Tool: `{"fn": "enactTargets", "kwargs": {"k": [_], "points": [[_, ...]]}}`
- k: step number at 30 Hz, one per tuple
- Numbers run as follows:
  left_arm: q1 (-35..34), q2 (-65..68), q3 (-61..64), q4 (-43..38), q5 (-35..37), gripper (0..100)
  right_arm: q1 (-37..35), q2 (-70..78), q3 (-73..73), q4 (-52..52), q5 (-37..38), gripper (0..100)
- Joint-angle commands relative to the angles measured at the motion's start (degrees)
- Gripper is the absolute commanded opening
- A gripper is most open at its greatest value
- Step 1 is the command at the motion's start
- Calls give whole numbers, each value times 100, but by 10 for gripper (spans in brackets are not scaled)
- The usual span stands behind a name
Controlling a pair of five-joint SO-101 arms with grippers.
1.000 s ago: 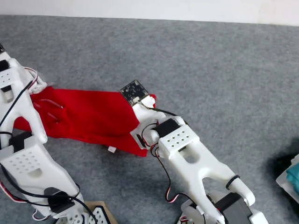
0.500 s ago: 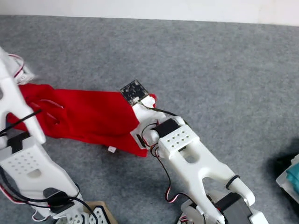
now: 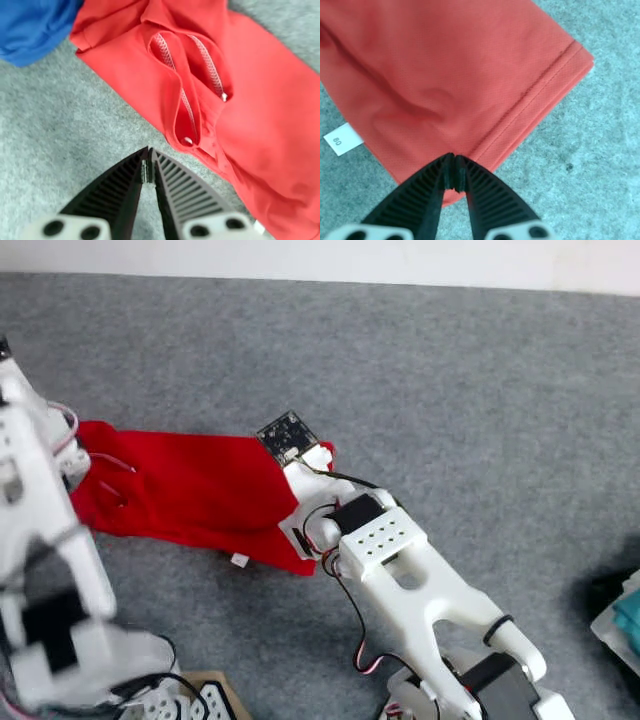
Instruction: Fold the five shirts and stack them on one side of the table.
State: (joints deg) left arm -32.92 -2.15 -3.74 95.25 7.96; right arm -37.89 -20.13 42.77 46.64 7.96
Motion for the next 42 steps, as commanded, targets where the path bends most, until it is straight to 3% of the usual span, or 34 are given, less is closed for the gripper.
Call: {"fn": "enactTargets", "kwargs": {"k": [1, 6, 15, 25, 35, 40, 42], "points": [[207, -1815, 2229, -1178, -290, 5, 57, -84, -48, -92, -18, 6], [391, -1895, 3512, -2163, -413, 5, 57, -84, -48, -92, -18, 6], [567, -743, 3327, -3059, -378, 5, 57, -84, -48, -84, -18, 6], [1059, 207, 2492, -3341, 132, 5, 66, -84, -48, -84, -18, 6], [1095, 1411, 2352, -3912, 132, 6, 66, -84, -48, -84, -18, 6], [1077, 954, 2360, -3886, 132, 6, 163, -92, -75, -92, -123, 11], [1059, 585, 2413, -3868, 123, 6, 374, -92, -101, -92, -607, 54]]}}
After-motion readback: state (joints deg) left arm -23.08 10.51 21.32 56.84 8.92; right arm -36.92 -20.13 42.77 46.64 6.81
